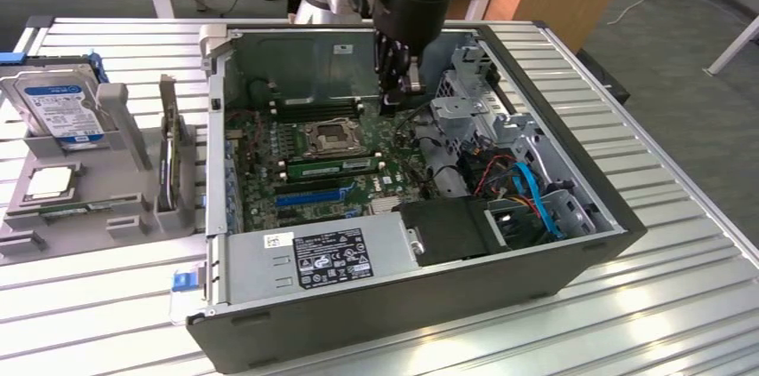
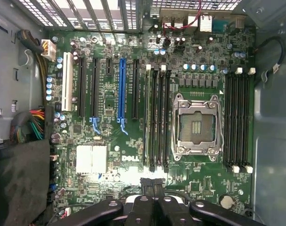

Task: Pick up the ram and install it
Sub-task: 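Press down the ram until it locks into place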

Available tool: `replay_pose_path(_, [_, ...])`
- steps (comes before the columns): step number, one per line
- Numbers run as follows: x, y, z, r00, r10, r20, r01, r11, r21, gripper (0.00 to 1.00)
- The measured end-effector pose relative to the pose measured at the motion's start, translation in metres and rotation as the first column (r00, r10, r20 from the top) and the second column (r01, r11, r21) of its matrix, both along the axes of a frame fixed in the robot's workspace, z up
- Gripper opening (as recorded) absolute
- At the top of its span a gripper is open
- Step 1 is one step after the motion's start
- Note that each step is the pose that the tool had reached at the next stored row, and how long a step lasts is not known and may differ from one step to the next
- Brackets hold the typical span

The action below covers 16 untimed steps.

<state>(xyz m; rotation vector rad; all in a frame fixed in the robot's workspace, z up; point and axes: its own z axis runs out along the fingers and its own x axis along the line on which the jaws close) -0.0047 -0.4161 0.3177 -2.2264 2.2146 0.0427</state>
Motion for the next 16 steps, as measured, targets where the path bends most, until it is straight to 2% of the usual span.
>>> replay_pose_path(16, [0.0,0.0,-0.015,1.0,0.0,-0.0001,0.0,1.0,-0.0001,0.1])
